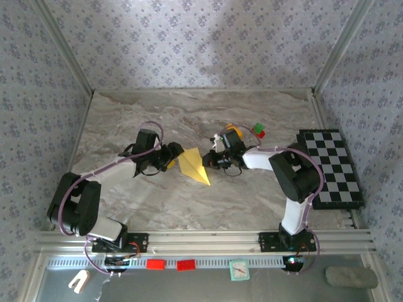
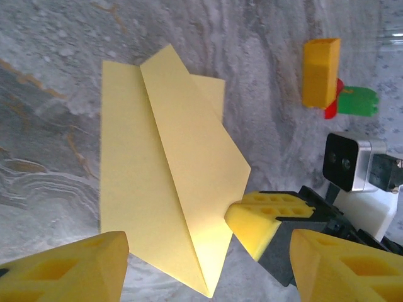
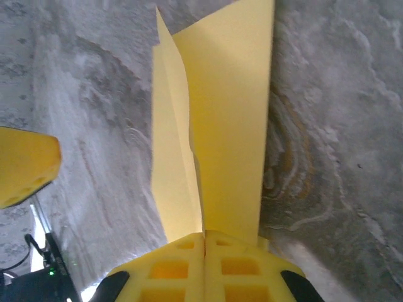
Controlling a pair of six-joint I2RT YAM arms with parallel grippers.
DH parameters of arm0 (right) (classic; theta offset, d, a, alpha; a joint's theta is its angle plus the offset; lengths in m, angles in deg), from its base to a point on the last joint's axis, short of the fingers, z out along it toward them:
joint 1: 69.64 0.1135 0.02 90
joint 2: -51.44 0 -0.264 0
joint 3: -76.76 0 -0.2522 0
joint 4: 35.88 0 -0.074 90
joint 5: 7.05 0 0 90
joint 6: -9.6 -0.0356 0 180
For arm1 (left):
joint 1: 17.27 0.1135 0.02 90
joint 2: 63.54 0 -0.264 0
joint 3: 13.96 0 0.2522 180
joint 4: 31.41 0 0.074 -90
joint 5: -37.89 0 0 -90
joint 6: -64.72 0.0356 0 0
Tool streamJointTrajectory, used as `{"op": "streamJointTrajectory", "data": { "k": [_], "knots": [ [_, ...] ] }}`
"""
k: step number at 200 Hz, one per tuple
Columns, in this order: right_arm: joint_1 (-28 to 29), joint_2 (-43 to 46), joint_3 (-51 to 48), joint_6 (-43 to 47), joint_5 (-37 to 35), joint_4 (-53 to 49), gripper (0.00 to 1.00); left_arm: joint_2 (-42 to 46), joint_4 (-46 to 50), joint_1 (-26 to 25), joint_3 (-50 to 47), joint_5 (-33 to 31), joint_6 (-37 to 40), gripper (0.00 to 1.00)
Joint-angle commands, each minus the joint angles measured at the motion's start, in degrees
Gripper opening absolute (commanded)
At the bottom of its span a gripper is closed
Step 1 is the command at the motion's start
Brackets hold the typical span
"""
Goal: Fold a paper plane with a square sheet of paper (pick it up from the middle)
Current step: Turn over the paper at the center of the table.
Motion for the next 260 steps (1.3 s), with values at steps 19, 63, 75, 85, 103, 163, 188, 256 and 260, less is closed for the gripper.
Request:
{"op": "streamJointTrajectory", "data": {
  "k": [19, 63, 75, 85, 103, 163, 188, 256, 260],
  "knots": [
    [-1.4, 8.3, -2.5, -8.0, 4.3, 10.6, 0.03, 4.3, -10.2, 0.1, -1.2, 6.2, -2.5, 0.71],
    [-2.8, 12.8, -4.7, -17.9, 6.4, 19.8, 0.03, 4.8, -19.4, -2.0, -0.4, 10.4, -4.2, 0.72],
    [-3.0, 13.7, -5.0, -20.2, 6.8, 22.0, 0.04, 4.3, -20.9, -2.8, 0.1, 11.2, -4.2, 0.72],
    [-3.0, 14.1, -5.1, -21.6, 7.1, 23.4, 0.04, 3.9, -22.3, -3.3, 0.4, 11.9, -4.4, 0.71],
    [-3.0, 14.2, -5.4, -24.4, 7.8, 26.4, 0.04, 3.2, -25.0, -4.1, 1.0, 13.1, -4.5, 0.67],
    [-3.6, 14.0, -6.3, -31.8, 9.1, 34.6, 0.04, 2.7, -31.3, -4.8, 1.0, 15.2, -5.8, 0.49],
    [-3.8, 13.9, -6.6, -33.4, 9.4, 36.1, 0.05, 2.9, -33.1, -4.8, 0.6, 15.4, -6.2, 0.43],
    [-4.4, 13.9, -7.1, -35.0, 9.5, 37.6, 0.09, 3.0, -33.9, -4.8, -0.4, 13.6, -6.5, 0.32],
    [-4.4, 13.9, -7.0, -35.1, 9.6, 37.7, 0.09, 3.0, -33.8, -4.8, -0.3, 13.5, -6.5, 0.32]
  ]
}}
